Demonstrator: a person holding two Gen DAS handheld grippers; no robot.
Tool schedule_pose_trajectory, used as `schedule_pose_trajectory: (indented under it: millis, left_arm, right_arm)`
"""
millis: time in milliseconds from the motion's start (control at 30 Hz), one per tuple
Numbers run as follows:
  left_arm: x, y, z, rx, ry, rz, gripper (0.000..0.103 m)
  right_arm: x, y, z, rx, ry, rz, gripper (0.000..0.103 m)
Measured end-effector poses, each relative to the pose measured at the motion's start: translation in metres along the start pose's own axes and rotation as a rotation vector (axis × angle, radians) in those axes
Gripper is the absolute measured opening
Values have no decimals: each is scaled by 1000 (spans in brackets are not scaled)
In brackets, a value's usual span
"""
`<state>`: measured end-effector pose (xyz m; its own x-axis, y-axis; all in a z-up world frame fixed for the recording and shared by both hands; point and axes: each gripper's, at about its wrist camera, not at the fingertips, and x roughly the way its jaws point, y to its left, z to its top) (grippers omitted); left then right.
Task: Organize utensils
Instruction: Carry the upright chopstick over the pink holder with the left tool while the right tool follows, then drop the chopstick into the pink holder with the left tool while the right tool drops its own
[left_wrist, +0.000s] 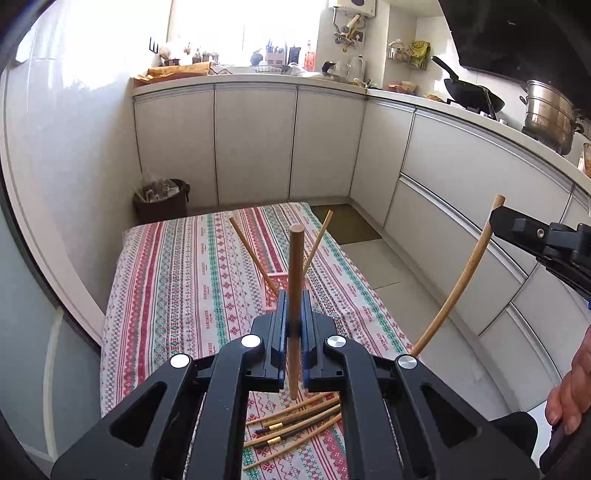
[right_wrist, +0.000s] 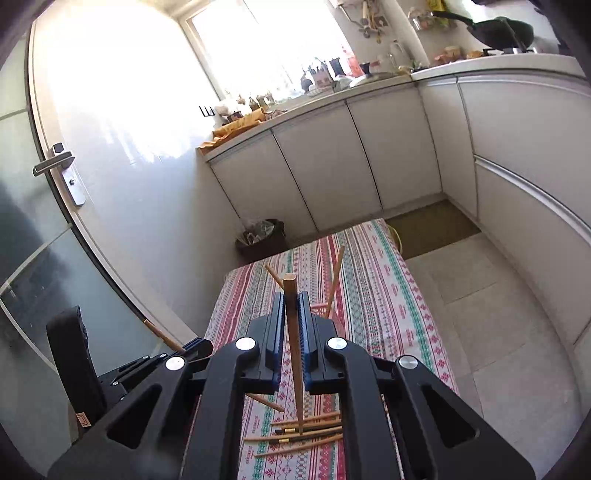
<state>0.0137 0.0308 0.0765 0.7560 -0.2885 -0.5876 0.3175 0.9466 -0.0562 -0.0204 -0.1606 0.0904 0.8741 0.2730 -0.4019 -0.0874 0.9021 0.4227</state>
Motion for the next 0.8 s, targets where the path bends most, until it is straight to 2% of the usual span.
schedule_pose_trajectory:
  millis: [433, 800]
  left_arm:
    - [24, -2, 66, 19, -79, 22, 5]
    - [75, 15, 87, -34, -89, 12, 5]
  right_arm:
    - [44, 2, 61, -44, -99, 0, 8]
    - [109, -7, 64, -55, -93, -31, 8]
